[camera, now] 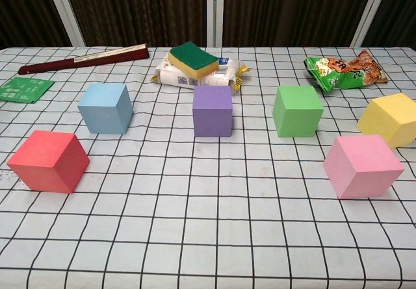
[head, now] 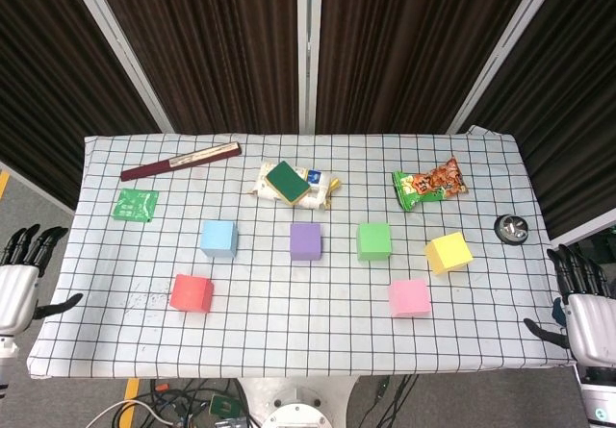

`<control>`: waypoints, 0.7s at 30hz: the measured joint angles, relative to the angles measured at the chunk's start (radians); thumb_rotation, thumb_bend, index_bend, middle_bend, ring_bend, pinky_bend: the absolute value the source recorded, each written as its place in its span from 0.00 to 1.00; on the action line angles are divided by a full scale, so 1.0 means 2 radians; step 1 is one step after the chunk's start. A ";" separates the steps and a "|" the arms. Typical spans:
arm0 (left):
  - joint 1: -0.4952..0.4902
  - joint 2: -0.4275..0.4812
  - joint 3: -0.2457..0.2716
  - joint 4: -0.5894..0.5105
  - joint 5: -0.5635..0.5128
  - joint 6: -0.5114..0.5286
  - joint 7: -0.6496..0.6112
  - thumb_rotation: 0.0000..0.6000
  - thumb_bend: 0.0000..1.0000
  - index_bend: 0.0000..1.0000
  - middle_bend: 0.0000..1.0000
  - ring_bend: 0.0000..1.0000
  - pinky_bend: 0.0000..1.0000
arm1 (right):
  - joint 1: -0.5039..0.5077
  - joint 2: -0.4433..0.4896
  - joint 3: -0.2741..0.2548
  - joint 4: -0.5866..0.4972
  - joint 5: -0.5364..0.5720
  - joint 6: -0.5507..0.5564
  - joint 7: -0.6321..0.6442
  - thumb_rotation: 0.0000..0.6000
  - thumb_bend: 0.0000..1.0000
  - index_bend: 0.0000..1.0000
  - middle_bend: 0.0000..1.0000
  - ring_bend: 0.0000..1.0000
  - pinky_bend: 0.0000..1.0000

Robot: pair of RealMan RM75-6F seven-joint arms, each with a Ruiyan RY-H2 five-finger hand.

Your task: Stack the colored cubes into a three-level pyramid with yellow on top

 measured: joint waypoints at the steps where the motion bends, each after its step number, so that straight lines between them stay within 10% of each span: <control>1: -0.003 0.000 -0.001 0.000 -0.001 -0.004 -0.003 1.00 0.00 0.10 0.12 0.00 0.04 | 0.001 -0.001 0.001 -0.001 -0.001 0.000 0.000 1.00 0.00 0.00 0.00 0.00 0.00; 21: -0.148 -0.119 -0.059 0.050 -0.080 -0.188 -0.016 1.00 0.00 0.05 0.11 0.00 0.04 | 0.025 0.015 0.023 -0.055 0.007 -0.016 0.000 1.00 0.00 0.00 0.00 0.00 0.00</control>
